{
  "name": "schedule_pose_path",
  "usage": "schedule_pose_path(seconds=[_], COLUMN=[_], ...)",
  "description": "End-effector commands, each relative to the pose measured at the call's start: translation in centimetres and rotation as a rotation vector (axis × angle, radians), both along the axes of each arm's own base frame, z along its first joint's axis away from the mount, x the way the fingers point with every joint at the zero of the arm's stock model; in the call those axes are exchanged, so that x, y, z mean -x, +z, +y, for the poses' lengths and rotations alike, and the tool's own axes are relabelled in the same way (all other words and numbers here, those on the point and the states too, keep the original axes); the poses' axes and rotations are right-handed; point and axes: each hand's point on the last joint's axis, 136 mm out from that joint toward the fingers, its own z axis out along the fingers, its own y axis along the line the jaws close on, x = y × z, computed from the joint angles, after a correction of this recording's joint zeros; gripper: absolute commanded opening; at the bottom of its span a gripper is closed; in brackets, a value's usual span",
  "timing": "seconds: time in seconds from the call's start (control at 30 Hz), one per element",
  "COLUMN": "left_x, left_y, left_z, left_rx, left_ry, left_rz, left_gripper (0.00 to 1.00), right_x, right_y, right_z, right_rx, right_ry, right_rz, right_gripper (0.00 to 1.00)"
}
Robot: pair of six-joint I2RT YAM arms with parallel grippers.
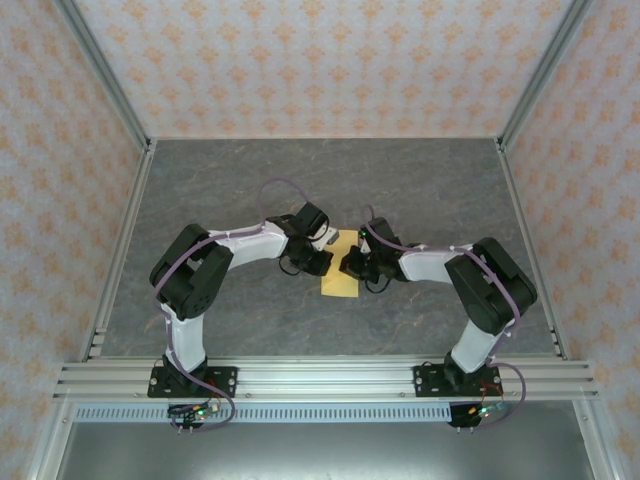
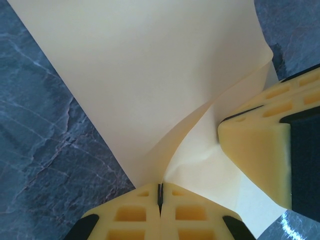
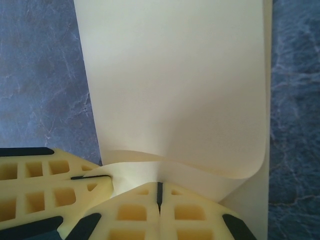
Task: Fold a paper plane with a square sheet of paper (fold left side to right side)
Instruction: Fold the triangle a second time at the center of the table.
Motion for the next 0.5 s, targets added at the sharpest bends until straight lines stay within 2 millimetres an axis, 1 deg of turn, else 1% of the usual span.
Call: schedule_pose_path(seconds=[0.0,0.03,0.17,0.33,0.4,0.47], left_x=[-0.3,-0.3,-0.5,-0.6,-0.3,0.3], left_y=[1.1,1.1,2.2,4.7,5.5,6.2], left_z=[1.2,1.2,1.4,1.6,1.4,0.8], left_rx=[-0.034,-0.033,-0.028,-0.005,0.025,0.078], left_ry=[0.024,0.026,0.038,0.06,0.064,0.059], left_rz=[-0.037,-0.038,-0.061,-0.111,-0.113,-0.095], left_gripper=[0.0,0.0,0.12,0.28,0.3,0.29], right_x=[1.3,1.4,1.8,2.1,2.2,2.2], right_y=[-2.9,-3.1,-3.5,-3.8,-3.7,-3.7], right_z=[-1.6,-1.7,-2.2,-2.5,-2.4,-2.4], right_rx=[0.111,0.117,0.145,0.161,0.158,0.158], right_ry=[-0.006,-0.007,-0.013,-0.008,-0.006,-0.005], right_rz=[0.072,0.079,0.099,0.111,0.11,0.11], right_gripper=[0.02,0.02,0.02,0.02,0.02,0.02])
